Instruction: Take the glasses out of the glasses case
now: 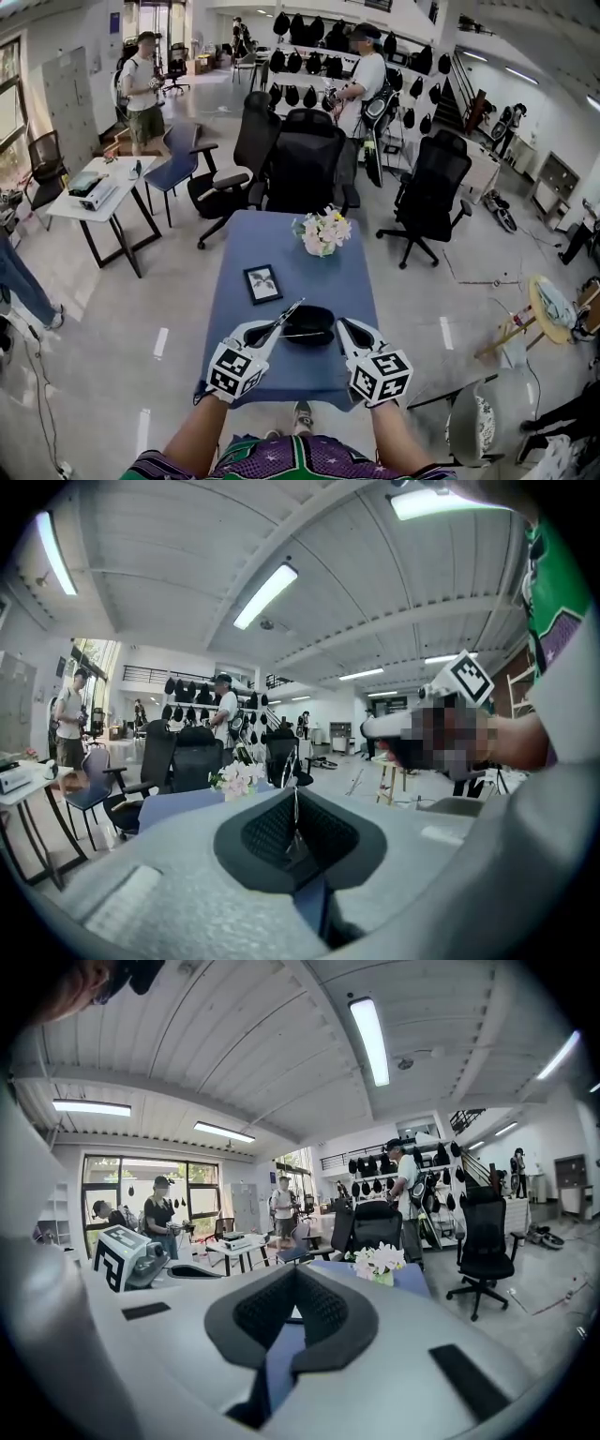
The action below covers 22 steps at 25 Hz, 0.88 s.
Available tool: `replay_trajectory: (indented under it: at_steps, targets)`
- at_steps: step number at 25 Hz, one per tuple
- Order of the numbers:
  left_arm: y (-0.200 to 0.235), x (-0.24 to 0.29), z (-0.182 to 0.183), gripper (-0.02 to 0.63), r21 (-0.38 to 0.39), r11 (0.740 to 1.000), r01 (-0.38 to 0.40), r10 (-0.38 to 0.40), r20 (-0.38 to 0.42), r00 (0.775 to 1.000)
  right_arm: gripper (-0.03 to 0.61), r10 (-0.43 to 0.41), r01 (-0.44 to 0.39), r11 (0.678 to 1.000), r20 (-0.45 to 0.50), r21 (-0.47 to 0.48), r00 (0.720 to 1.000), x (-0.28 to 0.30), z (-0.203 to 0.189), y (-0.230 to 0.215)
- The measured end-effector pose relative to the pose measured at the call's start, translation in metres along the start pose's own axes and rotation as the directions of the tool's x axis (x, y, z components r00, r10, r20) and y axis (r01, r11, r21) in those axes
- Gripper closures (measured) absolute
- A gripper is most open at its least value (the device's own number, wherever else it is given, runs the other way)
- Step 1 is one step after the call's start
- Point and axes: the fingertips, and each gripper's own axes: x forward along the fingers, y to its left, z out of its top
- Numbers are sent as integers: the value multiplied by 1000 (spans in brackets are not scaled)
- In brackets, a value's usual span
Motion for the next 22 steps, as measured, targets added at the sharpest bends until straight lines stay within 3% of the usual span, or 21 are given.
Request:
replay_trajectory:
  at_steps: [13,22]
  targets:
    - [-11,-46,37,594,3,1000,-22,22,95,995,577,5,-3,1000,90,-13,996,-18,33,16]
    - [-2,-68,74,594,-17,998,-52,55,209,976,577,-20,23,1000,140,-19,990,-27,46,23]
